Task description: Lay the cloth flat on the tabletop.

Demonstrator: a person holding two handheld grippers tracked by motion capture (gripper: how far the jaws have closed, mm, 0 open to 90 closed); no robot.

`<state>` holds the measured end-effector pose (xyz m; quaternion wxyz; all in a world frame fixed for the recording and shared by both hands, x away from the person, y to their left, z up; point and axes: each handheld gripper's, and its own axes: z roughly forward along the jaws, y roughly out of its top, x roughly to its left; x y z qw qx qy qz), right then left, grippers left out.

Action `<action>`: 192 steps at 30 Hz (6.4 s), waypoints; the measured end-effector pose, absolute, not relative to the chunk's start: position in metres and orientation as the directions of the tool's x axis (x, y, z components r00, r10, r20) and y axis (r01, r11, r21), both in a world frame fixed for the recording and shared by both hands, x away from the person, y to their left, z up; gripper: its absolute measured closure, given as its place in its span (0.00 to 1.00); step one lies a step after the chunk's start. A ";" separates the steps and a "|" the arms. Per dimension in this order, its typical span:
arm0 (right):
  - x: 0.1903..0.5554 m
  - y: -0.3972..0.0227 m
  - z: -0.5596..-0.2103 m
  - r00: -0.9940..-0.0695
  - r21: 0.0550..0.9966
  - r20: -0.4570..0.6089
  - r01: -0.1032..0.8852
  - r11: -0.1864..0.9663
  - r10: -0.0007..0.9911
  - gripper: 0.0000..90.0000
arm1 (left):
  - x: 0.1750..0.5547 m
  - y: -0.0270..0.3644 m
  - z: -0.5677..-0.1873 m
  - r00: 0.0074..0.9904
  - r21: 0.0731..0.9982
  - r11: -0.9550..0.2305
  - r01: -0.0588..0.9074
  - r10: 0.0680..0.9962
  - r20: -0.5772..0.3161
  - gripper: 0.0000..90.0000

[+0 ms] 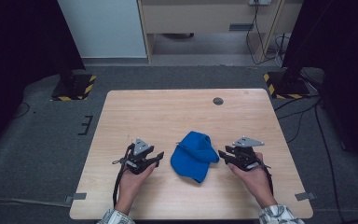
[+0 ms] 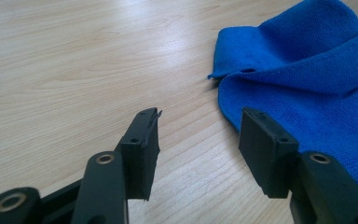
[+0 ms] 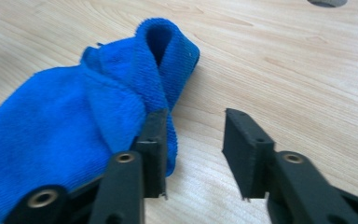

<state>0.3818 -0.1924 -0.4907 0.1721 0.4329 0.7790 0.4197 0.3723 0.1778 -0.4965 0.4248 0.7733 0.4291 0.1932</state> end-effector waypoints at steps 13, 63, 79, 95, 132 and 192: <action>0.368 -0.174 -0.493 -0.617 0.812 0.141 0.519 0.266 0.774 0.66 | 0.373 0.178 -0.497 0.552 0.822 -0.270 0.502 0.831 -0.064 0.51; 0.354 -0.192 -0.527 -0.671 0.748 0.109 0.541 0.384 0.734 0.96 | 0.423 0.102 -0.484 0.664 0.802 -0.340 0.491 0.742 -0.092 0.45; 0.353 -0.192 -0.531 -0.674 0.740 0.104 0.544 0.396 0.731 0.96 | 0.444 0.072 -0.510 0.698 0.767 -0.391 0.509 0.709 -0.102 0.38; 0.352 -0.193 -0.530 -0.670 0.743 0.102 0.543 0.391 0.735 0.96 | 0.441 0.063 -0.516 0.743 0.740 -0.462 0.488 0.665 -0.075 0.82; 0.375 -0.226 -0.484 -0.557 0.851 0.143 0.491 0.185 0.818 0.98 | 0.413 0.124 -0.449 0.647 0.841 -0.365 0.400 0.762 0.024 0.94; 0.370 -0.189 -0.526 -0.521 0.746 0.078 0.596 0.297 0.850 0.55 | 0.411 0.151 -0.467 0.571 0.828 -0.312 0.465 0.821 -0.011 0.94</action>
